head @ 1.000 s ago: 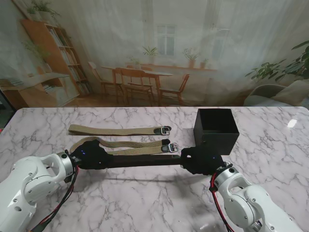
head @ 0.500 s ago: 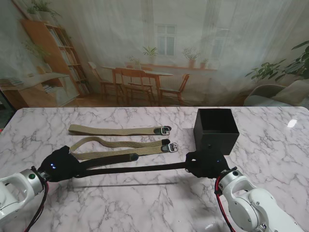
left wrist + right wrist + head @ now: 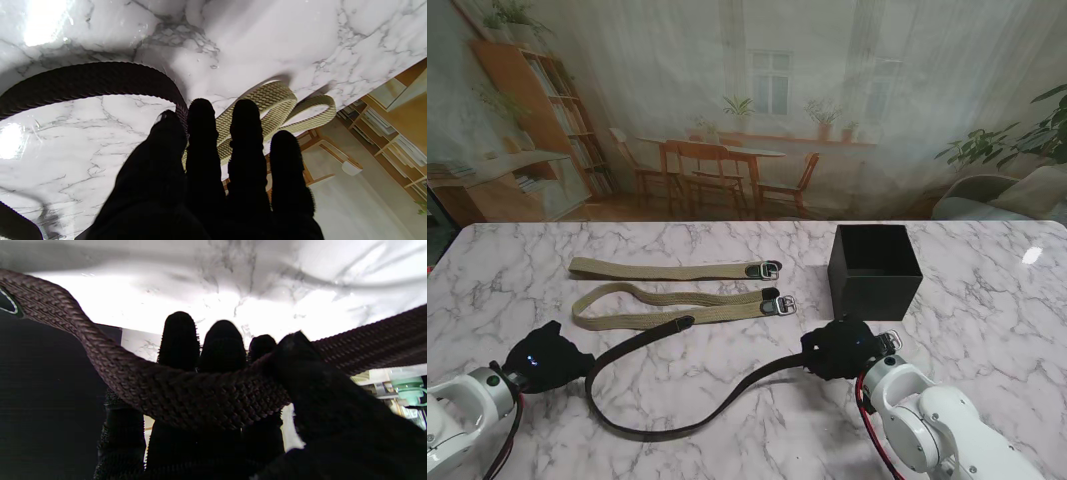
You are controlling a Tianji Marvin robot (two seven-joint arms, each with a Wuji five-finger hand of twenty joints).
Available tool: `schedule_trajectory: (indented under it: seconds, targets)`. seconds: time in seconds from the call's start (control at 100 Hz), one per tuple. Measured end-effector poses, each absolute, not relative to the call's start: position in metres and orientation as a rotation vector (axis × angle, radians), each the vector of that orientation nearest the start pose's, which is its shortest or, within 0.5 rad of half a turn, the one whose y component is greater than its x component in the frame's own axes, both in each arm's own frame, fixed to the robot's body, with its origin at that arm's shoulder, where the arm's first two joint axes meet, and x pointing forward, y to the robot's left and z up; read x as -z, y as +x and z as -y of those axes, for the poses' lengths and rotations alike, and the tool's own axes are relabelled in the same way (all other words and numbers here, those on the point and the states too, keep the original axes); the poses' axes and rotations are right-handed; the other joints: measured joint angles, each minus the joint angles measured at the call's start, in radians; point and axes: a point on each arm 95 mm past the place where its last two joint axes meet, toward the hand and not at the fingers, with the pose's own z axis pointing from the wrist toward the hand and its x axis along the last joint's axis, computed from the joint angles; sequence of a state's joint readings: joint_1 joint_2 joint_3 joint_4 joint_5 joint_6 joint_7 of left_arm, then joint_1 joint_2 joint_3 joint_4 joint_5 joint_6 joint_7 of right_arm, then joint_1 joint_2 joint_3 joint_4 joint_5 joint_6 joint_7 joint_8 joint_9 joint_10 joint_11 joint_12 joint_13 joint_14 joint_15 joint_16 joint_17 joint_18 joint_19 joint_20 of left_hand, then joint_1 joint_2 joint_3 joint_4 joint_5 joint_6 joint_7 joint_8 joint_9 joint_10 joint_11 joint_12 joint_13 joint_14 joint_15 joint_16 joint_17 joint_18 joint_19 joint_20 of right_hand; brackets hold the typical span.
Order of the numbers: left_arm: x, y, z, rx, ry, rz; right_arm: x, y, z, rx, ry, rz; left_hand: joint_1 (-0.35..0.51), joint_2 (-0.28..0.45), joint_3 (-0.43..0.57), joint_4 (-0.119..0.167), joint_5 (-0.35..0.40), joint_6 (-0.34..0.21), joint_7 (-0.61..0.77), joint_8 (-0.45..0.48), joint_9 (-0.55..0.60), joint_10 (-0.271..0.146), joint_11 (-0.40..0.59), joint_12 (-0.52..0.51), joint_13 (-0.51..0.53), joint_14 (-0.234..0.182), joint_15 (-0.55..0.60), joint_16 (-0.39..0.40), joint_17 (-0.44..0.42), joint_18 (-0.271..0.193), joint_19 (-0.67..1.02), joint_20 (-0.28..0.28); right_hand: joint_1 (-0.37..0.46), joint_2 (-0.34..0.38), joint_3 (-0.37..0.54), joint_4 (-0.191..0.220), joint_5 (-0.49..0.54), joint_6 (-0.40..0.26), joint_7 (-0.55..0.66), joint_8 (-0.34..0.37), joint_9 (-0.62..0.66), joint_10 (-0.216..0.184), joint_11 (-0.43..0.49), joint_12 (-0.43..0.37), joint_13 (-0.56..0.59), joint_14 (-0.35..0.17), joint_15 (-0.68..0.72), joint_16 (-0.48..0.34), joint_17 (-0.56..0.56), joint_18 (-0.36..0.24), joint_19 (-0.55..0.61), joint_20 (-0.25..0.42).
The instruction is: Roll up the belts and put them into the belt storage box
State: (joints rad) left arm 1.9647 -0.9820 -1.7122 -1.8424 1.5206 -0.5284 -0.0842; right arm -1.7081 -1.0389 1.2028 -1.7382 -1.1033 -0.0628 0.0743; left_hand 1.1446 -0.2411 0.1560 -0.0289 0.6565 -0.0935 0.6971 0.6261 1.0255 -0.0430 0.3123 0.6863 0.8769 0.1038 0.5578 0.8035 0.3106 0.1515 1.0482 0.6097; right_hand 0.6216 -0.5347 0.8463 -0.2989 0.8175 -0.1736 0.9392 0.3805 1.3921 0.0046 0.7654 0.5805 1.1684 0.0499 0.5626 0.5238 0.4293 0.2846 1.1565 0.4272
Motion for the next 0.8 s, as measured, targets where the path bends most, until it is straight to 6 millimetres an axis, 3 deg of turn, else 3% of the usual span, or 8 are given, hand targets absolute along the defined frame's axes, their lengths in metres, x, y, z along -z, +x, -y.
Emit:
schedule_trajectory:
  seconds: [0.11, 0.22, 0.33, 0.39, 0.44, 0.56, 0.66, 0.8]
  targets:
    - [0.312, 0.317, -0.119, 0.999, -0.679, -2.035, 0.343, 0.35, -0.016, -1.401, 1.131, -1.75, -0.045, 0.057, -0.116, 0.0, 0.0, 0.039, -0.115, -0.038, -0.122, 0.045, -0.013, -0.204, -0.103, 0.02, -0.121, -0.086, -0.049, 0.013, -0.055, -0.001, 0.0, 0.0, 0.0, 0.0, 0.0, 0.0, 0.0, -0.007, -0.001, 0.0, -0.029, -0.011, -0.015, 0.0, -0.003, -0.004, -0.011, 0.0, -0.007, 0.0]
    - [0.311, 0.317, -0.117, 1.04, -0.698, -2.026, 0.344, 0.35, -0.015, -1.399, 1.143, -1.747, -0.167, 0.126, -0.153, 0.0, -0.001, 0.063, -0.227, -0.042, -0.228, 0.104, -0.069, -0.294, -0.182, 0.043, -0.188, -0.151, -0.097, 0.028, -0.118, -0.002, 0.0, 0.0, 0.0, 0.001, 0.0, 0.0, 0.0, -0.018, -0.056, 0.0, -0.105, -0.036, -0.056, 0.0, -0.052, -0.013, -0.026, 0.001, -0.02, 0.0]
    - [0.31, 0.317, -0.115, 1.077, -0.704, -2.017, 0.345, 0.349, -0.013, -1.371, 1.131, -1.76, -0.23, 0.168, -0.166, 0.0, -0.022, 0.073, -0.292, -0.042, -0.299, 0.125, -0.101, -0.312, -0.232, 0.056, -0.224, -0.178, -0.124, 0.038, -0.154, -0.003, -0.005, 0.0, 0.0, 0.006, -0.017, -0.003, -0.001, -0.022, -0.138, 0.006, -0.187, -0.061, -0.108, 0.001, -0.079, -0.024, -0.045, 0.002, -0.034, 0.0]
    - [0.31, 0.317, -0.114, 1.087, -0.7, -2.018, 0.346, 0.349, -0.011, -1.345, 1.126, -1.777, -0.248, 0.178, -0.168, 0.0, -0.022, 0.074, -0.32, -0.042, -0.32, 0.136, -0.113, -0.324, -0.253, 0.064, -0.237, -0.188, -0.131, 0.039, -0.167, -0.003, -0.059, 0.013, 0.001, 0.018, -0.056, -0.014, -0.018, -0.033, -0.202, 0.022, -0.235, -0.074, -0.151, 0.012, -0.123, -0.039, -0.062, 0.004, -0.044, 0.0]
    - [0.31, 0.316, -0.113, 1.095, -0.697, -2.024, 0.346, 0.348, -0.009, -1.329, 1.123, -1.79, -0.258, 0.178, -0.168, 0.0, -0.022, 0.074, -0.33, -0.042, -0.331, 0.136, -0.122, -0.327, -0.253, 0.064, -0.238, -0.198, -0.135, 0.039, -0.168, -0.003, -0.117, 0.013, 0.001, 0.045, -0.061, -0.014, -0.105, -0.024, -0.265, 0.035, -0.265, -0.084, -0.194, 0.017, -0.139, -0.051, -0.075, 0.009, -0.055, 0.0]
    - [0.31, 0.314, -0.109, 1.109, -0.694, -2.041, 0.349, 0.346, -0.006, -1.264, 1.116, -1.883, -0.258, 0.178, -0.168, 0.0, -0.022, 0.075, -0.334, -0.042, -0.331, 0.137, -0.122, -0.335, -0.253, 0.064, -0.238, -0.2, -0.136, 0.041, -0.179, -0.013, -0.247, 0.013, -0.013, 0.151, -0.133, 0.011, -0.326, 0.088, -0.485, 0.083, -0.292, -0.092, -0.327, 0.045, -0.172, -0.062, -0.129, 0.012, -0.086, 0.001]
    - [0.312, 0.314, -0.105, 1.106, -0.705, -2.067, 0.351, 0.345, -0.005, -1.219, 1.095, -1.942, -0.258, 0.178, -0.168, 0.0, -0.022, 0.075, -0.334, -0.042, -0.331, 0.137, -0.122, -0.335, -0.253, 0.065, -0.238, -0.201, -0.136, 0.042, -0.179, -0.014, -0.295, 0.014, -0.047, 0.16, -0.182, 0.035, -0.38, 0.11, -0.623, 0.113, -0.281, -0.078, -0.408, 0.055, -0.166, -0.062, -0.151, 0.013, -0.093, 0.012]
    - [0.313, 0.315, -0.099, 1.115, -0.702, -2.085, 0.347, 0.346, -0.005, -1.25, 1.039, -1.898, -0.258, 0.178, -0.168, 0.0, -0.022, 0.076, -0.34, -0.041, -0.331, 0.137, -0.122, -0.335, -0.253, 0.065, -0.238, -0.212, -0.136, 0.049, -0.179, -0.014, -0.295, 0.014, -0.053, 0.16, -0.182, 0.036, -0.385, 0.115, -0.672, 0.129, -0.241, -0.068, -0.45, 0.058, -0.151, -0.062, -0.152, 0.013, -0.092, 0.024]
